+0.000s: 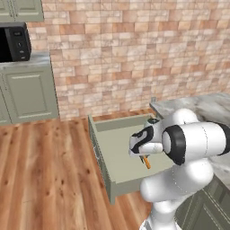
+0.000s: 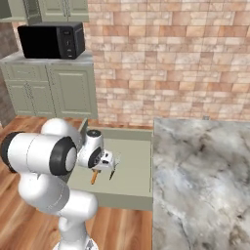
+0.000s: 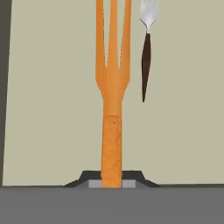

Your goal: Organize the utensils by type. Pick up the wooden spoons from the counter and place them in the open cabinet. Then pick up the metallic utensils from the counter and place them in the open drawer.

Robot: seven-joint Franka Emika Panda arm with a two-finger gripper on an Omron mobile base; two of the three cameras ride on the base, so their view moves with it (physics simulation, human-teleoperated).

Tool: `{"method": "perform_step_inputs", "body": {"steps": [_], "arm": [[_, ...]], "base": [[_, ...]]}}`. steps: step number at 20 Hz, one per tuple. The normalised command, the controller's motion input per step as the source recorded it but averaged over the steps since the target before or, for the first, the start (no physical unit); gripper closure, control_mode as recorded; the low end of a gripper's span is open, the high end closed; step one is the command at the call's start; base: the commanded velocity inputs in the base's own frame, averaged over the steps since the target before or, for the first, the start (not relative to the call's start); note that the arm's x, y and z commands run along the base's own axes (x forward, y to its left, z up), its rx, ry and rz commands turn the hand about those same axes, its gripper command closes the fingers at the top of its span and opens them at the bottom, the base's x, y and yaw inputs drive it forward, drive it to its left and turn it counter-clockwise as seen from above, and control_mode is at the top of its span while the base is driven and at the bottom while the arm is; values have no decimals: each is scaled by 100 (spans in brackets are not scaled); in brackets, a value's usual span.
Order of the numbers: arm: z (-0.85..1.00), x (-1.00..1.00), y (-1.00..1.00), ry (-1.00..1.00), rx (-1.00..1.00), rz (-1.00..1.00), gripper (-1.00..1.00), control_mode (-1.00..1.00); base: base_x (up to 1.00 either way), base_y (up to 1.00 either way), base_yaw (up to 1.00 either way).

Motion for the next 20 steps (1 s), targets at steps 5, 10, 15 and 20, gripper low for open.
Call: {"method": "perform_step_inputs", "body": {"steps": [5, 10, 15, 20], "arm": [[-35, 22, 0, 0, 0, 0, 100, -100], [-32, 27, 0, 0, 0, 0, 100, -100], [-32, 33, 0, 0, 0, 0, 100, -100], [-34, 33, 0, 0, 0, 0, 100, -100]], "base": [[0, 0, 0], [0, 0, 0], [0, 0, 0], [0, 0, 0]]}}
